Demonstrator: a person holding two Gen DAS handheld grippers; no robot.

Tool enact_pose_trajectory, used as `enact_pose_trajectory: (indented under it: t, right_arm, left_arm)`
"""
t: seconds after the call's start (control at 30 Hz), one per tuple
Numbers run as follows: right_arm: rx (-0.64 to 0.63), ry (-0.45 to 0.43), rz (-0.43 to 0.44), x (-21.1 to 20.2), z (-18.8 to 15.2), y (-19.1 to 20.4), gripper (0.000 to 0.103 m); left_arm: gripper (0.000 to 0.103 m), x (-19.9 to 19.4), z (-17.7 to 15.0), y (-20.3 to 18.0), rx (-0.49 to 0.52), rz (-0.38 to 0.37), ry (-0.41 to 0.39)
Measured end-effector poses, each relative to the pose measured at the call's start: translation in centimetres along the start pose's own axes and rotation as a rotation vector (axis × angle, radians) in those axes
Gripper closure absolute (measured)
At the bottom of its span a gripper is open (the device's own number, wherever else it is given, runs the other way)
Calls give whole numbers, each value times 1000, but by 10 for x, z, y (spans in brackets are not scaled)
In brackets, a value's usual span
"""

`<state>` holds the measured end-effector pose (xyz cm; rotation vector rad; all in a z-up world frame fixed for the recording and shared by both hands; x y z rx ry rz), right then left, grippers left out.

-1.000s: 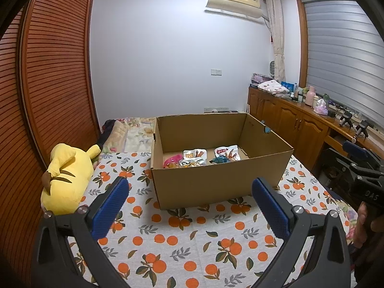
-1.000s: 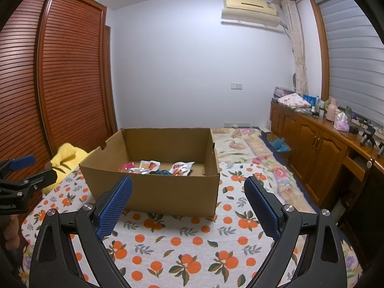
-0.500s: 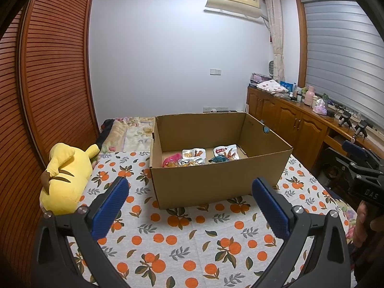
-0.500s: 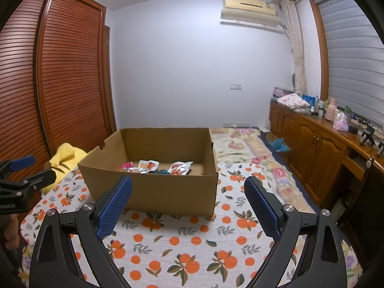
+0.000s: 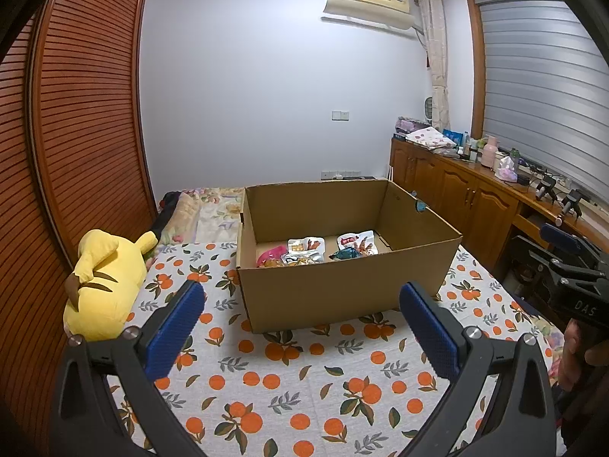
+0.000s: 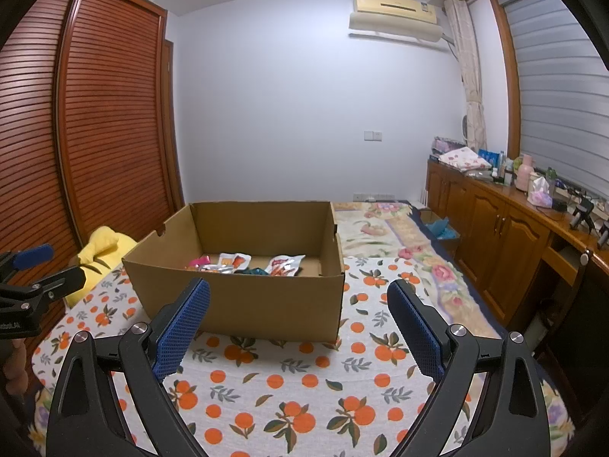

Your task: Organize snacks

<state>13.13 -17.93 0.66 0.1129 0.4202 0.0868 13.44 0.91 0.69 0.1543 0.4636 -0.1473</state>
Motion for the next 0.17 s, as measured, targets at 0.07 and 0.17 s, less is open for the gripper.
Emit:
enact_pose_trajectory:
  t: [0.07, 0.17]
  right_arm:
    - [2, 2, 1, 0, 0, 0, 7]
    - [1, 1, 1, 0, 0, 0, 7]
  left_arm:
    - [0, 0, 0, 0, 1, -1, 1]
    - [0, 0, 0, 0, 0, -2, -1]
Point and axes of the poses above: each gripper's, at about its wrist camera, not at the fingertips, and x roughly the way its jaws point, y to its left, z to its top, the point moved 6 cm from there along x, roughly the way its jaws point, and after that the axes turned 9 degrees about x, right-handed, at the moved point
